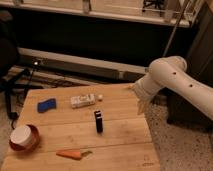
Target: Knock the eraser over
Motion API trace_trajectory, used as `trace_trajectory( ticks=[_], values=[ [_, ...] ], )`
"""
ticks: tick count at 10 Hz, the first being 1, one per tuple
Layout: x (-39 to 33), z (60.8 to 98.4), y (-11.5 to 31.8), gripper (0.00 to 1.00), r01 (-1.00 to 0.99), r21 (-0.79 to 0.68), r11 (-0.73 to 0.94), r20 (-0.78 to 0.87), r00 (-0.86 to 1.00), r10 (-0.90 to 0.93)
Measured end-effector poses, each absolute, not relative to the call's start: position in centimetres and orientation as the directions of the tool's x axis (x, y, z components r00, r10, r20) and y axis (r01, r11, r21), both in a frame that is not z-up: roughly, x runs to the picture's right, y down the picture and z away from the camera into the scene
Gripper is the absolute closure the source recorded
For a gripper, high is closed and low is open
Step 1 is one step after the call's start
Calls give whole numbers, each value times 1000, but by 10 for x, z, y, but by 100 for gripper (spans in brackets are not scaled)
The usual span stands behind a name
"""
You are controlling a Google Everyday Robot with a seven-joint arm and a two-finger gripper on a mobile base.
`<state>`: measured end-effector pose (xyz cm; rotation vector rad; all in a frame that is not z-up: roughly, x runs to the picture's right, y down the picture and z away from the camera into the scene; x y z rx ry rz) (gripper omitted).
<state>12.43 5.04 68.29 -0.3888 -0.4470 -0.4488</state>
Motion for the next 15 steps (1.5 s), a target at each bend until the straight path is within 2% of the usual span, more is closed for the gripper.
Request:
trace_trajectory(
  ticks=[15],
  values=[
    [124,683,51,20,491,-259,832,491,808,-325]
  ],
)
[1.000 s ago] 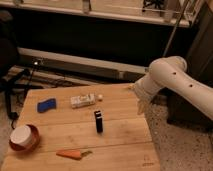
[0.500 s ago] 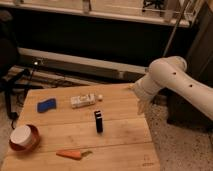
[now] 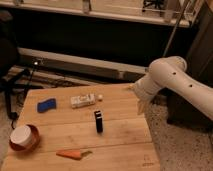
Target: Knock the eraser over
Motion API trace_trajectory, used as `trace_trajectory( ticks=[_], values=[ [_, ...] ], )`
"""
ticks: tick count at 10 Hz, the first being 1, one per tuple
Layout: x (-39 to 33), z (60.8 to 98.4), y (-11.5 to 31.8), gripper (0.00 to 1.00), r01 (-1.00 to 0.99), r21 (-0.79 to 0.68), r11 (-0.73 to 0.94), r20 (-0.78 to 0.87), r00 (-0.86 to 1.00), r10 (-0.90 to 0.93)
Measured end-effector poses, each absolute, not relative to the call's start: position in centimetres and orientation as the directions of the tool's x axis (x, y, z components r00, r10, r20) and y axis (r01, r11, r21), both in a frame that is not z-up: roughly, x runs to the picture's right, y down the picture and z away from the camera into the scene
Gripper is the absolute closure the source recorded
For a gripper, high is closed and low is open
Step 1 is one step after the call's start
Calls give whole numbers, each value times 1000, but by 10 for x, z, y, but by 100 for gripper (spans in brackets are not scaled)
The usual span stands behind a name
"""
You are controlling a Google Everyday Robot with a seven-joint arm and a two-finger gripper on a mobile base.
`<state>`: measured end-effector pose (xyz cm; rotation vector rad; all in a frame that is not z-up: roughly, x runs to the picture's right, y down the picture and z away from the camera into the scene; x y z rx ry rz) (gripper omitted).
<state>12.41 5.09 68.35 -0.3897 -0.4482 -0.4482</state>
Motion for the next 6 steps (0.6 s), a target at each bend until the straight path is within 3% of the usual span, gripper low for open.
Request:
trace_trajectory(
  ticks=[6],
  values=[
    [124,682,50,20,501,-253,827,488,805,-338]
  ],
)
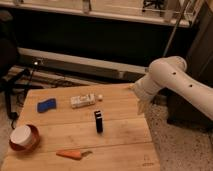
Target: Knock the eraser over
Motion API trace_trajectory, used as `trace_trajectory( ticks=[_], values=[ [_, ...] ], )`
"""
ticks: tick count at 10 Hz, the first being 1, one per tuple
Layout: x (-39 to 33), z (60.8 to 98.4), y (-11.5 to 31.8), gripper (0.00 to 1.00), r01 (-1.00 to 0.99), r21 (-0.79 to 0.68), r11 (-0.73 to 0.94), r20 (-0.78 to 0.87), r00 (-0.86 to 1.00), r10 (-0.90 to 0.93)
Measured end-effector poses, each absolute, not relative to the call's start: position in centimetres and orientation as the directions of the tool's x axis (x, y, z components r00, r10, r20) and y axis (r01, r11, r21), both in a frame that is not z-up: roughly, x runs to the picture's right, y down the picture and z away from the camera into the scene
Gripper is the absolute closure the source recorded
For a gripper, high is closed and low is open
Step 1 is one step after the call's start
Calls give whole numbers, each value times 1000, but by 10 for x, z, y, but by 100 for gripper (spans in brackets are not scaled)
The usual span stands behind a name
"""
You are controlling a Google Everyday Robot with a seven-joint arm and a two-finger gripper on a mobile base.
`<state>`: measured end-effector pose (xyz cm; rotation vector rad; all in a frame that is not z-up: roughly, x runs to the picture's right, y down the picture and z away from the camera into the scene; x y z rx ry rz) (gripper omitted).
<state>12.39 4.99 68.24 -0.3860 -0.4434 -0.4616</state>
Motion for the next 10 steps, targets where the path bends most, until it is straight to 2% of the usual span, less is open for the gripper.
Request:
trace_trajectory(
  ticks=[1,2,9,10],
  values=[
    [122,680,46,22,526,-241,816,478,796,-371],
    [115,682,47,29,568,-232,790,468,777,-421],
    [83,749,97,97,794,-242,557,422,603,-677],
    [76,755,101,100,814,-236,530,424,578,-698]
  ],
)
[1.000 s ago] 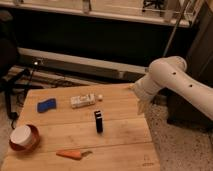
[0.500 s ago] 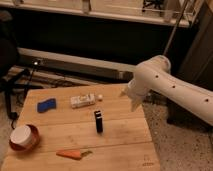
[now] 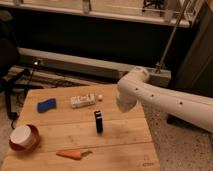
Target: Knock the eraser over
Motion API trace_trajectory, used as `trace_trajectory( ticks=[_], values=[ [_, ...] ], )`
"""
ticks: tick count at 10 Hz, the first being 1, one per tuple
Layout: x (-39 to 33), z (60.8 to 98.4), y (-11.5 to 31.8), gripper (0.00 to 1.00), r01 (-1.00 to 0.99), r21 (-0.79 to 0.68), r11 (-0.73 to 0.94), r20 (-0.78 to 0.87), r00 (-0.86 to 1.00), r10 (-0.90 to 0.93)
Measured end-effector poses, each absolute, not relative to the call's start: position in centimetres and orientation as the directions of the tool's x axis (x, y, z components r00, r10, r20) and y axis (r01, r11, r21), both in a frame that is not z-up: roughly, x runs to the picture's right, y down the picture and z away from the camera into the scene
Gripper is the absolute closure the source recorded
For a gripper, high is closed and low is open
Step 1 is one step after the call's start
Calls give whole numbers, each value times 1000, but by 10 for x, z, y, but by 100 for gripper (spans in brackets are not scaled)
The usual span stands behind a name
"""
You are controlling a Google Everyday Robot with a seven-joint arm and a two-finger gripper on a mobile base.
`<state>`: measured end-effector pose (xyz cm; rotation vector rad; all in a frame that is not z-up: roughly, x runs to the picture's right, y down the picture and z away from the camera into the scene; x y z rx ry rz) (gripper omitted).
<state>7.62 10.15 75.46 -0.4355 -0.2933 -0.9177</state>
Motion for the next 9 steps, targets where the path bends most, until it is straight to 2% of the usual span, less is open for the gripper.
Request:
trace_trajectory(
  ticks=[4,7,9],
  values=[
    [0,758,153,100,921,-199,336,493,390,-778],
    [-95,720,218,100,984,-83,158,621,176,-764],
    [-163,684,236,100,991,58,119,662,51,-748]
  ],
)
